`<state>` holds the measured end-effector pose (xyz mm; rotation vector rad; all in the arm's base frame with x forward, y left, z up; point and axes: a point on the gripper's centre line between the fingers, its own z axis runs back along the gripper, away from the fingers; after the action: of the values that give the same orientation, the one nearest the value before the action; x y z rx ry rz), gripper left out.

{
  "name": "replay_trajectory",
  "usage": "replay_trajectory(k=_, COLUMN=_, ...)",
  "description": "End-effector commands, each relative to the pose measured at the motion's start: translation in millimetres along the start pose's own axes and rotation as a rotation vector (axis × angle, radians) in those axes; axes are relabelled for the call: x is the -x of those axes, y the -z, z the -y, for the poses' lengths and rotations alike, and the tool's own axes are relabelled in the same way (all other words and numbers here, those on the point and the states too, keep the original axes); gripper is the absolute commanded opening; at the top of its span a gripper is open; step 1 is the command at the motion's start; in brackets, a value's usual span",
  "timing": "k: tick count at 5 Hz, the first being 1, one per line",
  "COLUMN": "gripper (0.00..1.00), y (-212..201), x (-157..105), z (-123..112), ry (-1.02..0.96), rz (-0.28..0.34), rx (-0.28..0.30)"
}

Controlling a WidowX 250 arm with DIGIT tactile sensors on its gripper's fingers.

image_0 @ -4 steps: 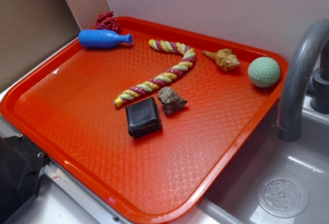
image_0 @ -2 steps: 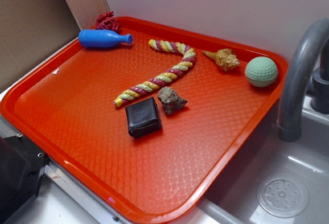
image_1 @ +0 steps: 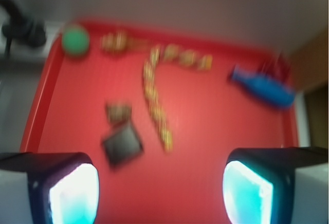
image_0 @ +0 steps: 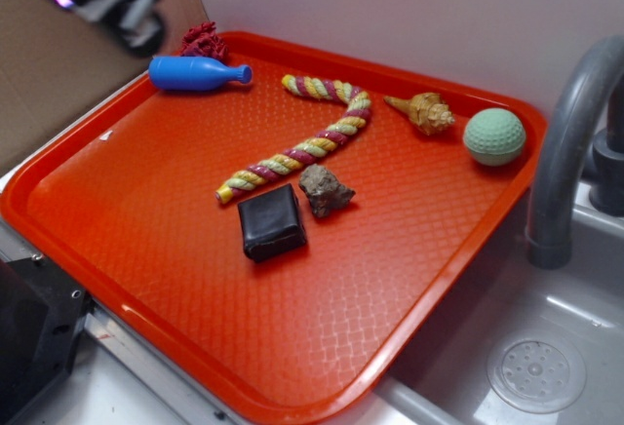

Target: Grab the green ball.

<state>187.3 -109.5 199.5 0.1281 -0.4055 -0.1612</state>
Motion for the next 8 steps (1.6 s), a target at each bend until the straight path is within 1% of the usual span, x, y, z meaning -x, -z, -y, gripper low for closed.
replay_trajectory(k=1, gripper=1.00, y=58, x=-50, z=59, ry=0.220, rz=-0.034, rx=0.227)
replay_trajectory(k=2, gripper=1.00, y=81, x=-75, z=73, ry=0.243, rz=-0.059, rx=0.291)
replay_trajectory(k=3, gripper=1.00, y=106, x=-94, z=84, ry=0.264, rz=-0.012, rx=0.270)
replay_trajectory(k=4, gripper=1.00, y=129, x=-110, z=89, ry=0.282, rz=0.038, rx=0.269)
replay_trajectory(k=5, gripper=1.00, y=139, x=-119, z=97, ry=0.317, rz=0.060, rx=0.271)
replay_trajectory(k=6, gripper=1.00, y=156, x=-124, z=91, ry=0.360, rz=0.010, rx=0.267)
replay_trajectory(k=7, gripper=1.00, y=171, x=-118, z=91, ry=0.421, rz=-0.037, rx=0.242)
replay_trajectory(k=8, gripper=1.00, y=170, x=-115, z=93, ry=0.452, rz=-0.068, rx=0.240)
